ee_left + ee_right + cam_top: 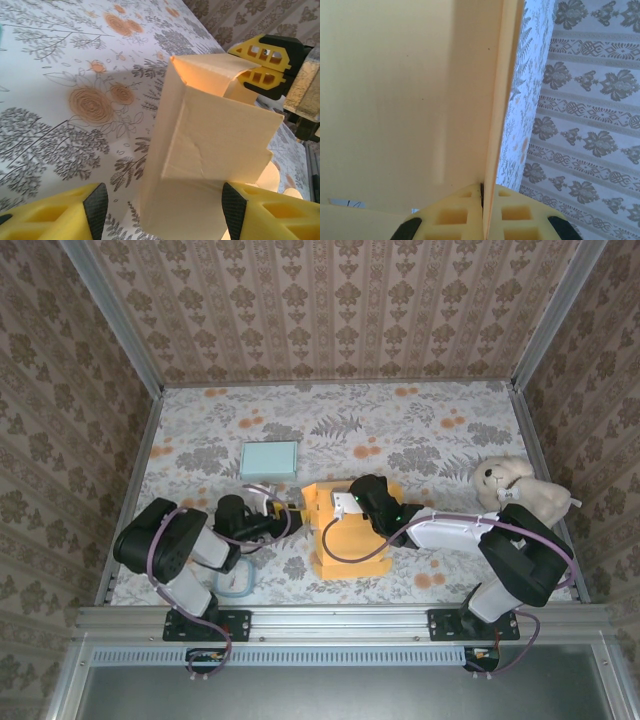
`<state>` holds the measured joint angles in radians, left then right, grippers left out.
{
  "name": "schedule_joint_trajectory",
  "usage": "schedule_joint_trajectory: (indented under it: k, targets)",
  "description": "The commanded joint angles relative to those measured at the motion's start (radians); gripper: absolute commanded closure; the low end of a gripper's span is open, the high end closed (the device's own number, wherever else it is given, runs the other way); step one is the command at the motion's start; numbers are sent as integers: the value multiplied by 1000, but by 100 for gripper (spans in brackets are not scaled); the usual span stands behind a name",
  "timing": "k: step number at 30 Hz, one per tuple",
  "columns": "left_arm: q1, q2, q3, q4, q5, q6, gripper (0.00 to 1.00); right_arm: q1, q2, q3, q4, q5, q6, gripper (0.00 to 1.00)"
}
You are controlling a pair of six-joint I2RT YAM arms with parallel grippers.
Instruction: Fold the paper box
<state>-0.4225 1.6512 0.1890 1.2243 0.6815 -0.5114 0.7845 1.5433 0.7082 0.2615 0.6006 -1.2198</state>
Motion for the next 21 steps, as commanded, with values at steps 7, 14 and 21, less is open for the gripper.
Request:
schedule_joint_trajectory:
  k: [7, 14, 21]
  targets:
    - [-50, 26, 42, 57, 15, -4, 35, 6, 32, 16, -76, 36, -9, 100]
    - [-76, 51, 62, 57, 2, -4, 36, 7, 32, 16, -73, 36, -10, 100]
    - [-90, 59, 71, 58, -9, -1, 38, 8, 32, 16, -71, 38, -10, 100]
